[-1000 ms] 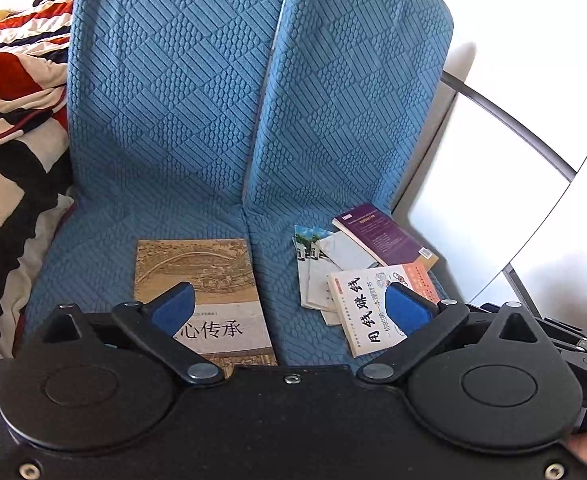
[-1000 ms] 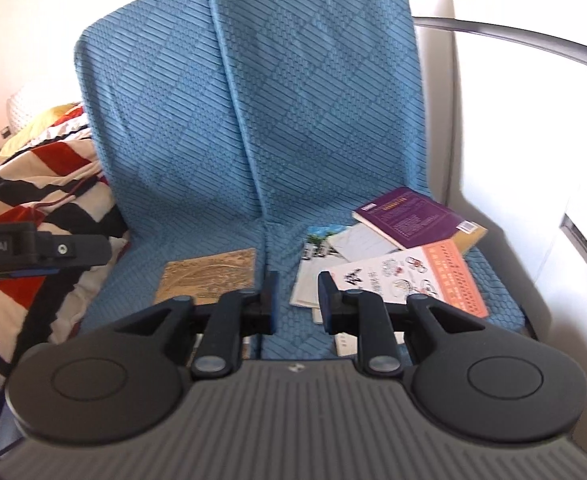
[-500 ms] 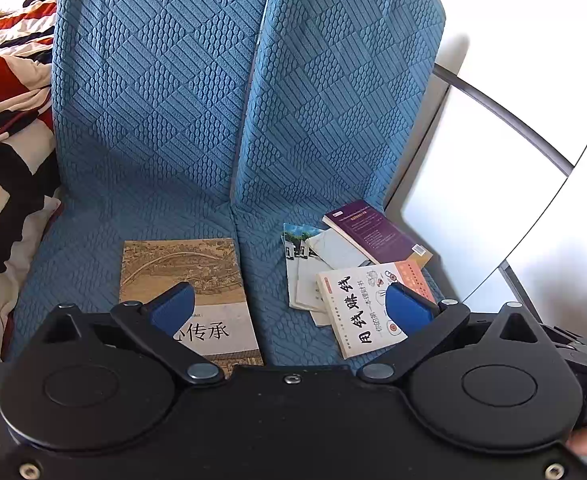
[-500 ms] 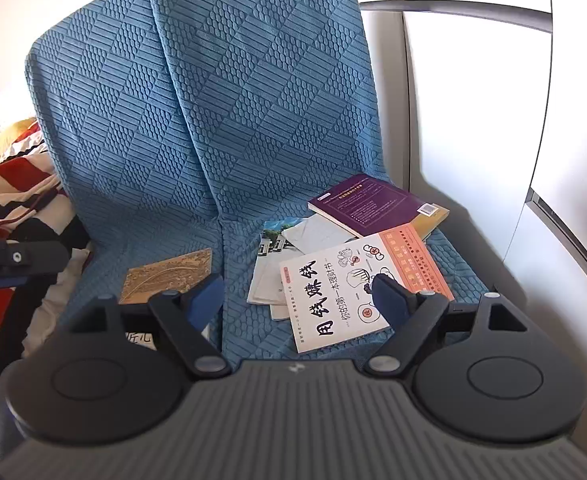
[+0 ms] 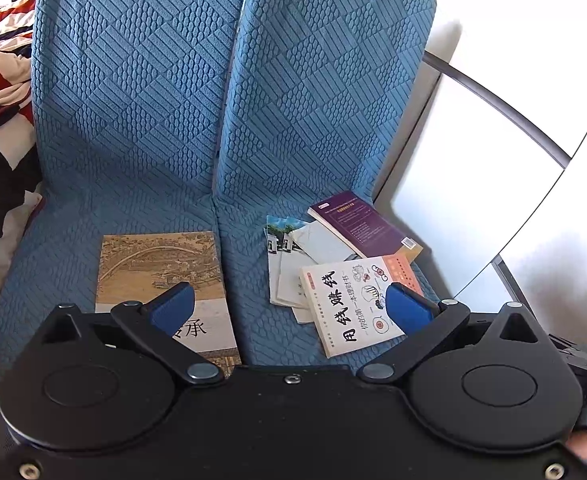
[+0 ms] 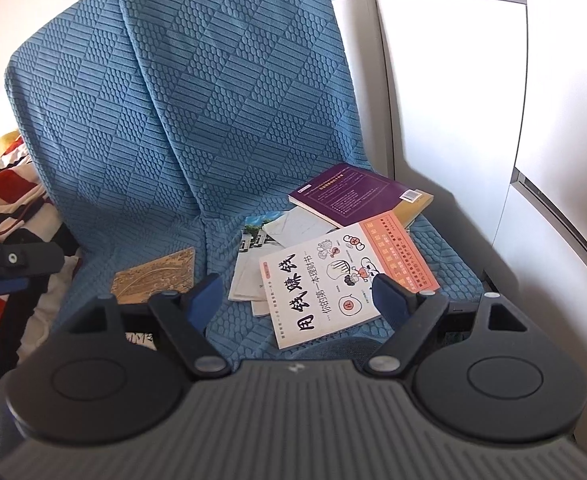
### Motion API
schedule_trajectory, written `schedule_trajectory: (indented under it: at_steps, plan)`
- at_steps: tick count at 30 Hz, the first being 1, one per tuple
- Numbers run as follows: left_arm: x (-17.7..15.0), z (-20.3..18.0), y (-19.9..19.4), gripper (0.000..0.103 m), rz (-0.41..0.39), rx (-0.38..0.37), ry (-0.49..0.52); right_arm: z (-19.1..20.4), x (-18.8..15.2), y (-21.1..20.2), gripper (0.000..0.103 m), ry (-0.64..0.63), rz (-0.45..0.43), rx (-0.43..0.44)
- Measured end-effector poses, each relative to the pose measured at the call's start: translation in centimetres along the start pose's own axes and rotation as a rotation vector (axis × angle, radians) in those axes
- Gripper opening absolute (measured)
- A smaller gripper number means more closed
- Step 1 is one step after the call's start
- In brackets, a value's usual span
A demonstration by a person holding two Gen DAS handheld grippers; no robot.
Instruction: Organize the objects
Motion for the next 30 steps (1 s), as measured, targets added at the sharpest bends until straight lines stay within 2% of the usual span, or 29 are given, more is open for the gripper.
schedule_trajectory:
  at_steps: [19,30]
  plan:
    - [-1.2,-3.4,3.6,0.102,0.050,0.000,0.022,-4.4,-0.5,1.6,0.083,0.092,0.015,-0.017]
    - [-2.0,-6.1,7.6,0.102,0.103,-0.018,0.052,-7.8,-1.0,3.7,0.083,0.141,0.030,-0.044]
Point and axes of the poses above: each gripper's, at about its wrist camera, not at the fingertips, and y roughly the way its jaws point, z to its left, x to its top, the point moved 5 cm from there along y, roughly the way its jaws point, and after that the axes turned 10 degrees about -z, right-handed, at the moved point
